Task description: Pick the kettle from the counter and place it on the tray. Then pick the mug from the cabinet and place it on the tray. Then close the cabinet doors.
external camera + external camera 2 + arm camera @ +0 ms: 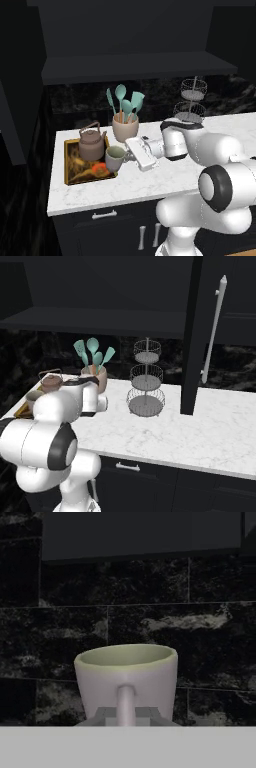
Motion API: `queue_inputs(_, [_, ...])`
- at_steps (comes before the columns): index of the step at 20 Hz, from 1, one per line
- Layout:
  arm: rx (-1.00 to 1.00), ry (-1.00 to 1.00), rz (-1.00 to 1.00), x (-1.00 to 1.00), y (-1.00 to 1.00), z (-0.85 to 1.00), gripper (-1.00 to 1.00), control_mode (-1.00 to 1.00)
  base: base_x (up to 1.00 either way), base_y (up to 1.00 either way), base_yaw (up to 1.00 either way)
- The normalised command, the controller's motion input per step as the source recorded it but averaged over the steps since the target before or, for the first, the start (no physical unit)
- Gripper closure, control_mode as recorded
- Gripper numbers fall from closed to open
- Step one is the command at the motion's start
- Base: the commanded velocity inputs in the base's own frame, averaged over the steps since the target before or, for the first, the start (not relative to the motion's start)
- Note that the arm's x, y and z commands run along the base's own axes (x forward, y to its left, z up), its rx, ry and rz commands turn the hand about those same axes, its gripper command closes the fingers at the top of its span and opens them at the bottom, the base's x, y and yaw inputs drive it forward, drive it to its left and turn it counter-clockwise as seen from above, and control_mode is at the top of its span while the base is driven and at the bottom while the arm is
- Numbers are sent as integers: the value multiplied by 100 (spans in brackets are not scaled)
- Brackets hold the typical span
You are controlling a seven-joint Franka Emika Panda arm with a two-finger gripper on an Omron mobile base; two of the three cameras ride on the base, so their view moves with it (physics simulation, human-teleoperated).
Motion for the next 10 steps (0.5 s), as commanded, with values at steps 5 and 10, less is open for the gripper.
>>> queue_inputs(5, [-9, 4, 0, 32, 16, -18, 100, -100, 0, 0, 0])
queue_inputs(10, [-7, 0, 0, 18, 7, -25, 100, -100, 0, 0, 0])
